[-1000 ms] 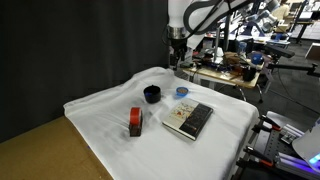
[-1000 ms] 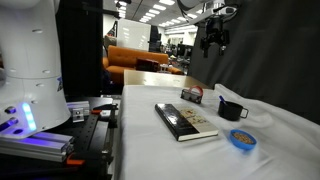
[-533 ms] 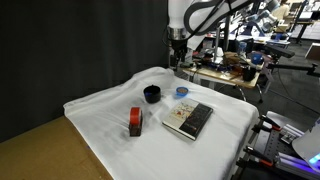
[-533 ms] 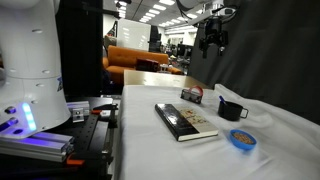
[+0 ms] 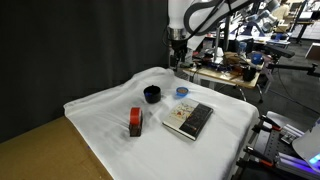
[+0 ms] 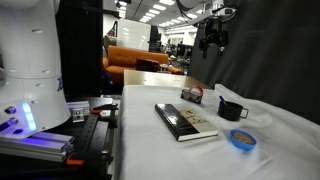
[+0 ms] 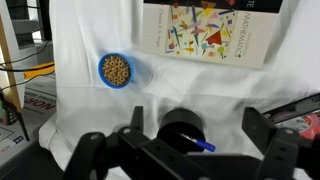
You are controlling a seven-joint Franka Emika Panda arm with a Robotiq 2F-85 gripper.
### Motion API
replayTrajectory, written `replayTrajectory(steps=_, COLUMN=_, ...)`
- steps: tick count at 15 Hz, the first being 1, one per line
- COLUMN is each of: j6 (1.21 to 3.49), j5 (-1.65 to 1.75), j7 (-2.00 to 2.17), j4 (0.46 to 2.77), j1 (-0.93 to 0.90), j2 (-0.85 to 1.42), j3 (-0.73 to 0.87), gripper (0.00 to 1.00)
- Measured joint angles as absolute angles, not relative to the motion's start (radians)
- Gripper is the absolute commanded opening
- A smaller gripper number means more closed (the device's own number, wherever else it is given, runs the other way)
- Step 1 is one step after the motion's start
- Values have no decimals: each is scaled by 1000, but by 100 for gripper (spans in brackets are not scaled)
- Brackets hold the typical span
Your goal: Move the black cup slightly forward
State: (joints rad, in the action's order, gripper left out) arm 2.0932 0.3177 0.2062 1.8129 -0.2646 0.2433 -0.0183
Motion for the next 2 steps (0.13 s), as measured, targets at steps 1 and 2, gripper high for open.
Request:
replayTrajectory(steps=1, j6=2093, j5=318, j7=206, j4=1813, j1=-265, j2=243, j3=-18, gripper=100)
replayTrajectory(steps=2, j6=2093, j5=318, j7=206, j4=1813, j1=-264, j2=243, j3=-18, gripper=100)
